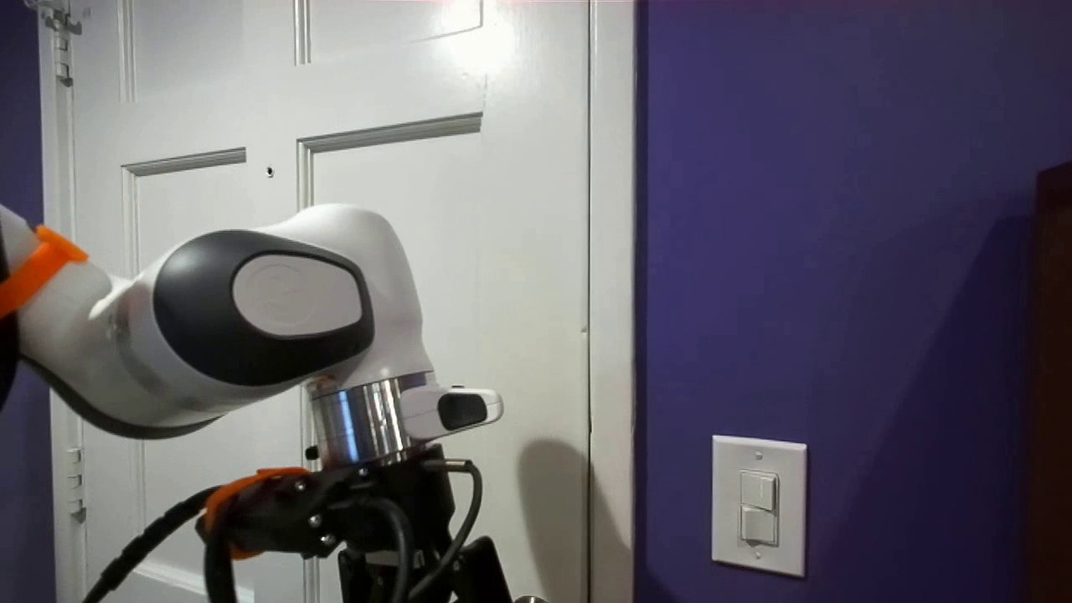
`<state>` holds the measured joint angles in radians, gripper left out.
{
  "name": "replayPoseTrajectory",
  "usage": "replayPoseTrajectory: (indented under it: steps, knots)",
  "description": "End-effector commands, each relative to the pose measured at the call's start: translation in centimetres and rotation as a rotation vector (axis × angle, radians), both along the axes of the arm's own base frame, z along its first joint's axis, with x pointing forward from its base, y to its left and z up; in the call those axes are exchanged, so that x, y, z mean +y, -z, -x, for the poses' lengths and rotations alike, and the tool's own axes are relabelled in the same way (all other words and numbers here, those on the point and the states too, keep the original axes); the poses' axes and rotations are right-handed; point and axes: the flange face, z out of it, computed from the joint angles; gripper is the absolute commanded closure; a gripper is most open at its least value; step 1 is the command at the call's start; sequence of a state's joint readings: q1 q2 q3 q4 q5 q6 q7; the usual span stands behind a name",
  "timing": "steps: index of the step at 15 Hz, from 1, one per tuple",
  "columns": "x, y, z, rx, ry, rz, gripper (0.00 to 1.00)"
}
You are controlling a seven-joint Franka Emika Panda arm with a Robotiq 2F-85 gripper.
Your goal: Turn the top lock on the door to the right
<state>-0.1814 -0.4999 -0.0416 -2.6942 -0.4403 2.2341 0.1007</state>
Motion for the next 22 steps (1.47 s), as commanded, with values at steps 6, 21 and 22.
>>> replayPoseTrajectory:
  steps: [6, 21, 22]
  knots:
    - [4.8, 3.6, -3.0, -0.186, -0.216, 0.105, 0.0]
    - [4.3, 6.2, -7.6, -0.258, -0.247, 0.021, 0.0]
    - [4.4, 6.6, -8.2, -0.255, -0.245, 0.008, 0.0]
